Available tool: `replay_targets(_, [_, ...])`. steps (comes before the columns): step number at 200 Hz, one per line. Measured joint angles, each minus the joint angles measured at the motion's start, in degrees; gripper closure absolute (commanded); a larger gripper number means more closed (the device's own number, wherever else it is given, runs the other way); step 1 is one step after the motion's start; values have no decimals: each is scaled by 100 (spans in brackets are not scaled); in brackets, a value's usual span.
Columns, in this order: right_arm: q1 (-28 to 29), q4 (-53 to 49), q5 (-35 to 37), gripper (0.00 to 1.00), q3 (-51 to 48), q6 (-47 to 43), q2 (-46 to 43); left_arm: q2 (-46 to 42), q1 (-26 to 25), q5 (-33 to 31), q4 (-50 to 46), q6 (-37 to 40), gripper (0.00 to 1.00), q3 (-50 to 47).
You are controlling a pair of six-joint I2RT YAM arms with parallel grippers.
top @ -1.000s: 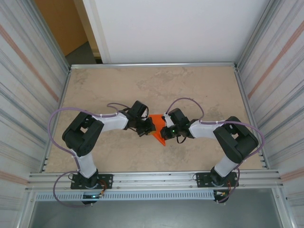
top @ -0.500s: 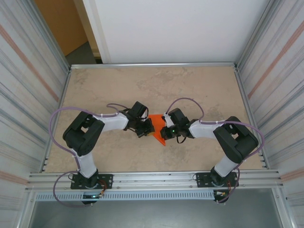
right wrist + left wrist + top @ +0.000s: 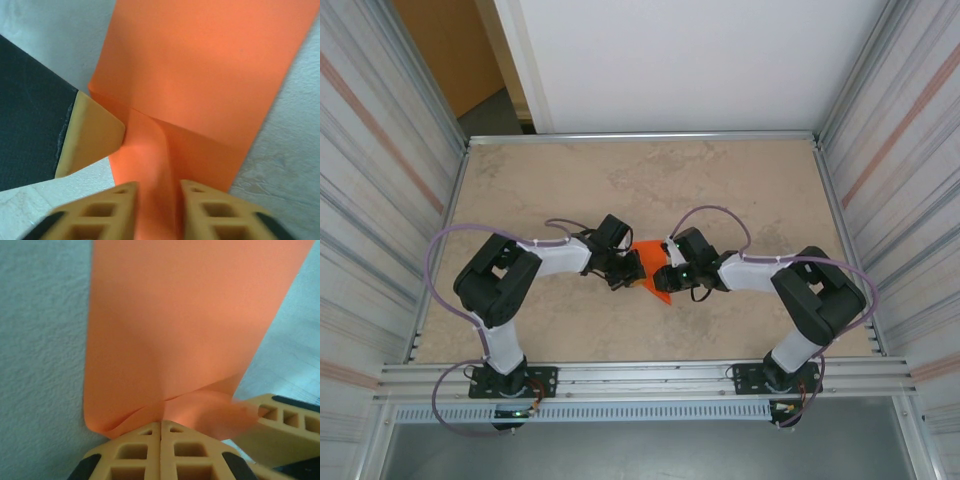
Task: Fold a paper plane with a square sheet of paper (pick it up from the middle)
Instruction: Third fold the triangle at the center of the table.
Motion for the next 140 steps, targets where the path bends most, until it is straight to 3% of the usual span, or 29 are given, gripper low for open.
replay_targets(24, [-2, -376, 332, 48, 0, 332, -328, 13, 0, 4, 0, -2, 98, 0])
replay_targets(52, [-2, -728, 691, 46, -13, 702, -1010, 13, 0, 2, 2, -7, 98, 0])
replay_targets(70, [-4, -820, 719, 53, -46, 822, -1386, 13, 0, 2, 2, -17, 98, 0])
replay_targets(89, [-11, -876, 505, 66, -55, 824, -1502, 20, 0, 4, 2, -17, 98, 2])
replay_targets(119, [57, -946, 48, 81, -48, 745, -1226, 24, 0, 7, 4, -17, 98, 2])
replay_targets(140, [205, -1025, -120, 84, 22, 669, -903, 24, 0, 7, 4, -17, 98, 2])
